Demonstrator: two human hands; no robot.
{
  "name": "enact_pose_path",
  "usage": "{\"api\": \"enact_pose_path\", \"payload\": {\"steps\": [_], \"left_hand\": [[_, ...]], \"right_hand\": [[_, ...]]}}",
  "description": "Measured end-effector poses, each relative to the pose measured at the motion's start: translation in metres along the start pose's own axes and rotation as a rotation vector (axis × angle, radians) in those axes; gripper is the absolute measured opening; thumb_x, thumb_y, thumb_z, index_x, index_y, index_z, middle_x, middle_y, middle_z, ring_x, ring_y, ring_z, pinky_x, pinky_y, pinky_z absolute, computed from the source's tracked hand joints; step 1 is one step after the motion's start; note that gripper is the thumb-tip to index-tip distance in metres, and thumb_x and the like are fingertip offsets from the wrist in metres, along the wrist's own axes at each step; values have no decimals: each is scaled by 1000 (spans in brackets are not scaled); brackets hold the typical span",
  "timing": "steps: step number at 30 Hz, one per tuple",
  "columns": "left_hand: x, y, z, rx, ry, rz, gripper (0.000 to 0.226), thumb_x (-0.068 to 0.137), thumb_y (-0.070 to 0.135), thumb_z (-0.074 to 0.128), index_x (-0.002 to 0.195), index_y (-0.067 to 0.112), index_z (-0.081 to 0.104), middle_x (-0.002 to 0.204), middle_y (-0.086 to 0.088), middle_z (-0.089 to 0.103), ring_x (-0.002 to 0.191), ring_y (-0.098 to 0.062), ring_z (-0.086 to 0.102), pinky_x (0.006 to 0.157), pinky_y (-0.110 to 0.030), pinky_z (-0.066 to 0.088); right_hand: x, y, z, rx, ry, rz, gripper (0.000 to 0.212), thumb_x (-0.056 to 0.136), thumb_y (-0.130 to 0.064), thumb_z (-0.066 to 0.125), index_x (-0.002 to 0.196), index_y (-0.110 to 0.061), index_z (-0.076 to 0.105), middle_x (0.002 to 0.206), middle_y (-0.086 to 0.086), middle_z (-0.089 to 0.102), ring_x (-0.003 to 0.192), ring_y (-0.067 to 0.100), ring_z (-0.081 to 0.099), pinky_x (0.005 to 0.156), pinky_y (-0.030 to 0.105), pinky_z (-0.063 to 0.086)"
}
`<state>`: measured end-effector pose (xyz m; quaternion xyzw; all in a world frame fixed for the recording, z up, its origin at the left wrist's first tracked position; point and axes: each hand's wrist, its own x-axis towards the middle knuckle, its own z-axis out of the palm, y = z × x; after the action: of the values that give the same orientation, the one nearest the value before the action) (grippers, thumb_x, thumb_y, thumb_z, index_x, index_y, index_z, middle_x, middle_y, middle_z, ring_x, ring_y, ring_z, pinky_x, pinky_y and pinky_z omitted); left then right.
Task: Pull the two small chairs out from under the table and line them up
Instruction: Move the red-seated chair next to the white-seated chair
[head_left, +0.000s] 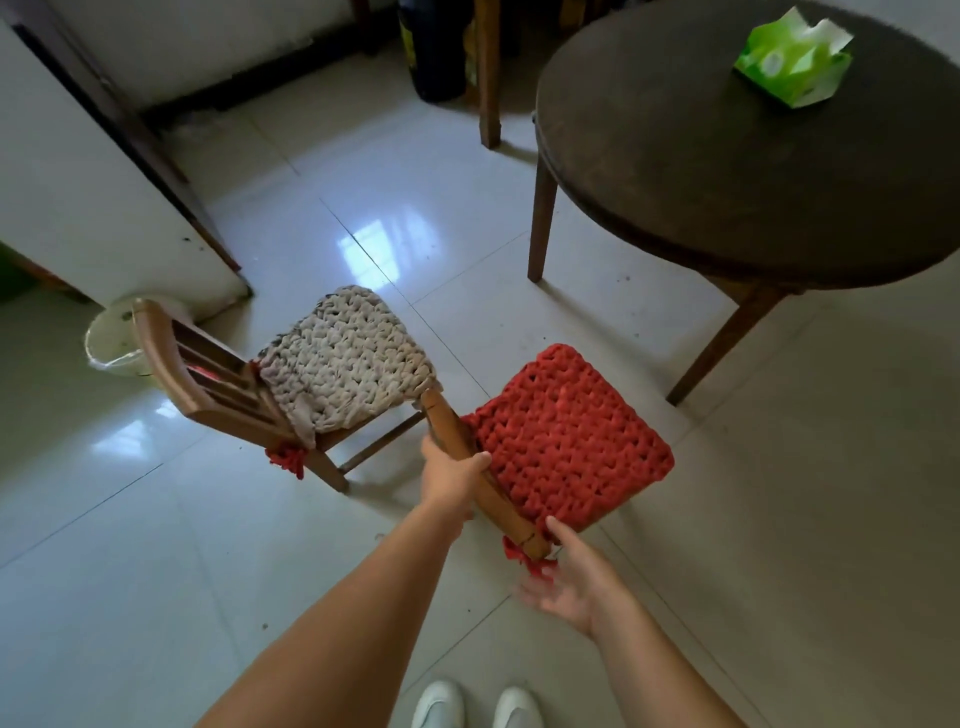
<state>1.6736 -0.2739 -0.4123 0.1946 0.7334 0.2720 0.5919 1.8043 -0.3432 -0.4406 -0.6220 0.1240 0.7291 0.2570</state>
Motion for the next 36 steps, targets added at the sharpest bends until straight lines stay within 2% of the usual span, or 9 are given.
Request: {"api": "enact_pose_path", "payload": {"steps": [3,5,11,17,21,26,30,33,36], "left_hand": [[15,-13,3,37,33,26,67,81,8,59,137,27,26,119,-13,59,97,-35,64,76,-54,57],[18,-16,4,93,24,48,67,81,9,56,135,31,25,110,-11,61,88,-34,67,68,-51,59],[17,-18,-10,82,36,158,57,75,6,54,127,27,40,99,-9,63,84,-33,68,68,-53,58],[-5,-22,-71,51,54,186,58,79,7,59,127,32,40,99,-12,65,86,-35,68,73,-53,58],[-12,-33,-136,30,110,151,47,82,5,61,111,37,40,95,-12,65,77,-32,70,61,-50,60],[-7,-56,-213,-10,183,90,55,85,7,61,131,30,39,87,-11,67,72,-28,70,46,-34,56],[12,-62,-244,15,199,75,58,87,7,59,135,30,38,86,-4,64,72,-23,68,47,-33,54],[25,-64,-255,43,218,63,56,89,9,56,137,29,36,86,1,58,73,-21,64,49,-31,52],[33,-68,-266,78,263,51,55,91,7,52,140,24,34,91,-1,56,73,-20,61,48,-29,50]], "right_hand": [[21,0,12,114,-17,-14,25,90,-18,60,106,-1,52,102,22,52,78,37,54,43,43,55],[29,-3,15,176,-26,-38,11,89,-5,59,90,3,53,85,21,56,65,35,56,31,36,51],[22,2,26,238,17,-63,10,88,3,55,79,6,53,76,23,56,37,36,59,27,34,48],[-1,50,64,301,-39,-28,9,90,1,53,84,8,53,73,25,58,46,41,59,27,33,48],[-6,100,108,326,-35,-11,12,88,5,54,100,6,52,80,23,54,64,37,50,26,34,47],[0,162,156,256,-84,21,23,88,4,56,110,7,54,80,23,60,50,33,60,29,32,50],[15,185,184,176,-104,53,26,90,-1,56,116,0,54,85,21,61,69,34,58,33,34,52],[24,192,197,111,-115,90,29,92,-13,57,119,-3,55,94,19,61,75,33,56,42,35,56],[31,193,204,48,-146,177,42,89,-35,57,118,-5,54,105,20,57,84,37,55,65,42,52]]}}
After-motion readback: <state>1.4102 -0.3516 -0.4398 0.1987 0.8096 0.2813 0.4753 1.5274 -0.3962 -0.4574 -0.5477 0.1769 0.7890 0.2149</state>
